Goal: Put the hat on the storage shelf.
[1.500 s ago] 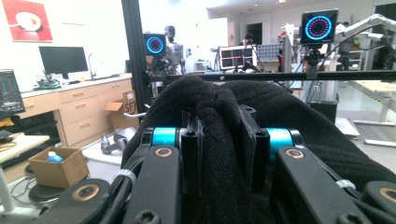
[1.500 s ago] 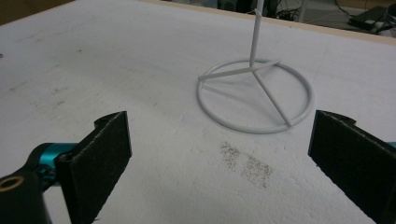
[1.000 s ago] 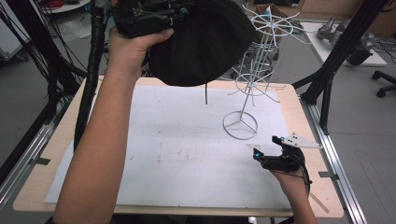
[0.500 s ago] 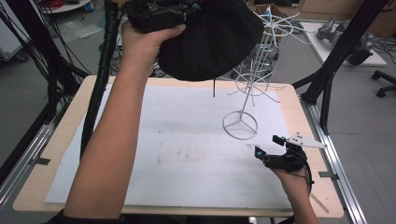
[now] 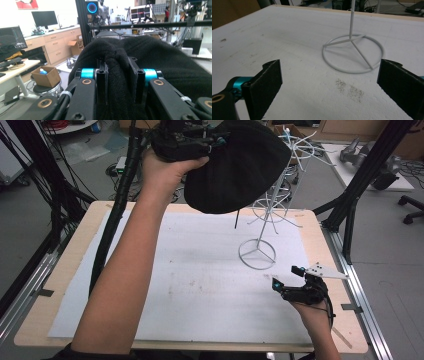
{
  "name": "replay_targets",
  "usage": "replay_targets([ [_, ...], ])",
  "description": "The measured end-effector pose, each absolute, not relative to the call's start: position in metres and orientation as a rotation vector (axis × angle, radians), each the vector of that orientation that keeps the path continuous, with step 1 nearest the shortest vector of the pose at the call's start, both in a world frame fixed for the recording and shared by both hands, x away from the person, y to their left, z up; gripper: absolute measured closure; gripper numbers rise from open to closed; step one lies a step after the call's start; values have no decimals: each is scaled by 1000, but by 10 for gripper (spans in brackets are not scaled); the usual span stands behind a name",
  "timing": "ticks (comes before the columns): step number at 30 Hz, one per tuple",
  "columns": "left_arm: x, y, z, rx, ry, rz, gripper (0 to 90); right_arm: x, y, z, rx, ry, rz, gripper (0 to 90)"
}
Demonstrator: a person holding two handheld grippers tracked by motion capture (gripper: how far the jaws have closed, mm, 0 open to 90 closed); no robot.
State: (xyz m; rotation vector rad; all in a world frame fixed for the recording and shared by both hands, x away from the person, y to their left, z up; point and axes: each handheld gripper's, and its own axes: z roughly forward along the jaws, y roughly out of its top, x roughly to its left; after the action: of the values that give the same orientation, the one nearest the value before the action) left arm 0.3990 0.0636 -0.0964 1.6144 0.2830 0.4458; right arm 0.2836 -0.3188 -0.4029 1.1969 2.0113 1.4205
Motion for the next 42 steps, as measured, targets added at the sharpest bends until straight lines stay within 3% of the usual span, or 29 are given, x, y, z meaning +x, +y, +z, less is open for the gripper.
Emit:
replay_targets([
  [10,391,54,-106,1691,256,481,720,284,-317,-404,1200,2020,1412,51],
  [42,396,76,-153,1619,332,424,657,285,-313,-408,1203,2042,1377,51],
])
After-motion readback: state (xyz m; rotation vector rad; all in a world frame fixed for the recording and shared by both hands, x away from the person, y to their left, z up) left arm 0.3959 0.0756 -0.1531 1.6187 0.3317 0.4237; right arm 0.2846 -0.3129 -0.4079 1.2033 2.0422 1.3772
